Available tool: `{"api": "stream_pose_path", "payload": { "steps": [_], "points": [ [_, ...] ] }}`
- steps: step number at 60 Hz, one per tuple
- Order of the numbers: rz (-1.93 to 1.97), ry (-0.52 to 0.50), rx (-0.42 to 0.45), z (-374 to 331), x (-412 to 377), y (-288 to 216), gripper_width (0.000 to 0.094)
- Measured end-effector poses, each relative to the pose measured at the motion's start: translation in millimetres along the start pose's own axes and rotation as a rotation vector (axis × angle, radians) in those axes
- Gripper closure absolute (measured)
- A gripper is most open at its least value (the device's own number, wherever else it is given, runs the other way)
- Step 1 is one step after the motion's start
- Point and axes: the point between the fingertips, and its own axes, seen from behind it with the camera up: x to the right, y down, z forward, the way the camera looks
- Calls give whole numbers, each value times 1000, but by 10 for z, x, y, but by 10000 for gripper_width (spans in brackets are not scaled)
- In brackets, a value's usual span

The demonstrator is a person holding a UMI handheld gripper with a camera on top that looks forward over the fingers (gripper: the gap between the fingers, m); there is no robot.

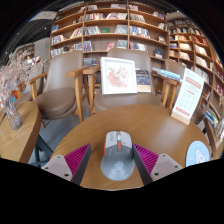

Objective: Arrange mouse

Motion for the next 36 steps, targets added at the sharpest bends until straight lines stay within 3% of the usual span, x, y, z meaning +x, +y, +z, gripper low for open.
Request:
{"api": "stream_pose_path", "payload": {
  "steps": [10,14,16,27,36],
  "points": [
    [-3,5,-1,104,23,-52,175],
    [-6,17,1,141,69,-73,307],
    [-3,24,1,160,89,-80,425],
    [0,-32,-19,50,42,-102,486],
    [-27,-46,53,-370,265,-415,490]
  ]
}}
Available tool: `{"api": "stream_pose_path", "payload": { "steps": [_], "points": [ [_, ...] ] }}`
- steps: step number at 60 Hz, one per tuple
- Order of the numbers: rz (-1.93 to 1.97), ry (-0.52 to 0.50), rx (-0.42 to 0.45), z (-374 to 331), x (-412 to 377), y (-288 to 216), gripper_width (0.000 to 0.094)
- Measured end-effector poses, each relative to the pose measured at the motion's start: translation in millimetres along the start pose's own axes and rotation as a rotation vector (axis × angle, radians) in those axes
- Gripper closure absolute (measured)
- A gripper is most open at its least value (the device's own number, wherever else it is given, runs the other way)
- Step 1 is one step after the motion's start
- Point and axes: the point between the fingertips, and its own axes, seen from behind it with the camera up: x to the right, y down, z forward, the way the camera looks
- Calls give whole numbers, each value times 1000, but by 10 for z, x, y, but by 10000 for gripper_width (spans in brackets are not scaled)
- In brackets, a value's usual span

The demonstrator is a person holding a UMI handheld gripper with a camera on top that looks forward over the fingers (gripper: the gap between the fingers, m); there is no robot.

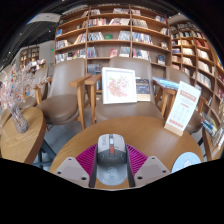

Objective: Arrange mouse

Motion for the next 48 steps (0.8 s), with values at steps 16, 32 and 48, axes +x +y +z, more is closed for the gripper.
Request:
{"api": "stream_pose_path", "payload": {
  "steps": [16,32,48],
  "points": [
    [21,100,117,-747,1324,-518,492],
    [93,239,79,-745,2833,-55,491],
    [136,203,-4,-406,3072,696,493]
  ]
}}
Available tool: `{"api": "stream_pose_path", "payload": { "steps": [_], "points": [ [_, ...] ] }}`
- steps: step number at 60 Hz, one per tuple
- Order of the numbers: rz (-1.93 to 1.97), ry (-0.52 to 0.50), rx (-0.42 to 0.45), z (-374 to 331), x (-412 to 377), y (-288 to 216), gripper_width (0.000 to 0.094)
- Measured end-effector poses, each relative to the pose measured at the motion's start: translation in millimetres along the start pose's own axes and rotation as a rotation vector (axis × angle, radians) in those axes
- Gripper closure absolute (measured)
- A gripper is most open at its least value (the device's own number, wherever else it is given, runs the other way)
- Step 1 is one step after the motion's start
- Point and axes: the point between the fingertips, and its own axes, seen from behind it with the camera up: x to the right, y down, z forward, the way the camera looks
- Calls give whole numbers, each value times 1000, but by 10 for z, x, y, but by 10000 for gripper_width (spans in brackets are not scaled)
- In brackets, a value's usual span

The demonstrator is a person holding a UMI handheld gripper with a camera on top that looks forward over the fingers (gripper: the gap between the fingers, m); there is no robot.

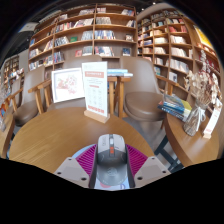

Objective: Arrange mouse

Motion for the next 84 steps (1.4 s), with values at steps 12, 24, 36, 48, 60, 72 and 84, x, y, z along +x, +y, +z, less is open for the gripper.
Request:
{"api": "stream_pose_path", "payload": {
  "steps": [12,24,36,48,60,72,84],
  "points": [
    [0,-13,-44,-8,-9,323,490],
    [-30,-14,-37,-32,-45,380,395],
    [-19,34,-1,-346,-3,204,77],
    [-31,21,16,-1409,-301,80,75],
    [-50,19,72,-2559,-713,89,83],
    [-35,-27,90,-3437,-988,404,84],
    [-116,-26,117,-3823,-1029,614,85]
  ]
}}
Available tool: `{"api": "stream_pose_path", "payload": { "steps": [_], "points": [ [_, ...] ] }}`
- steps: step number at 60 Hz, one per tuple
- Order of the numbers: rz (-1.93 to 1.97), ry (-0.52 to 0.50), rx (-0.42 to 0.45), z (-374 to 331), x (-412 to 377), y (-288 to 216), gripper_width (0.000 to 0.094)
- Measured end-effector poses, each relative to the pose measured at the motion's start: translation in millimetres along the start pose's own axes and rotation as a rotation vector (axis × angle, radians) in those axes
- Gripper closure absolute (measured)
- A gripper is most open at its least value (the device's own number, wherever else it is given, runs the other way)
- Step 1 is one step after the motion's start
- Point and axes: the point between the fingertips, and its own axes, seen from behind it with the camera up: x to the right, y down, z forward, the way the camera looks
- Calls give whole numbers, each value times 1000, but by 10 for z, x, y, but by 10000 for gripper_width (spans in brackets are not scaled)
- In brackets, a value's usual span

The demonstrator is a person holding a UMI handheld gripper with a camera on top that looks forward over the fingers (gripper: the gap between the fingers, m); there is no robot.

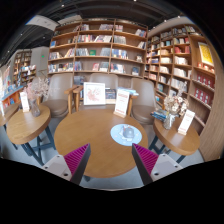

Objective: Arrange mouse

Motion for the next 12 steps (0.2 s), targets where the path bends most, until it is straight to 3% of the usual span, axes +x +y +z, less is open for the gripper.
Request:
{"api": "stream_pose_path", "payload": {
  "steps": [12],
  "points": [
    [7,15,31,-163,41,-23,81]
  ]
}}
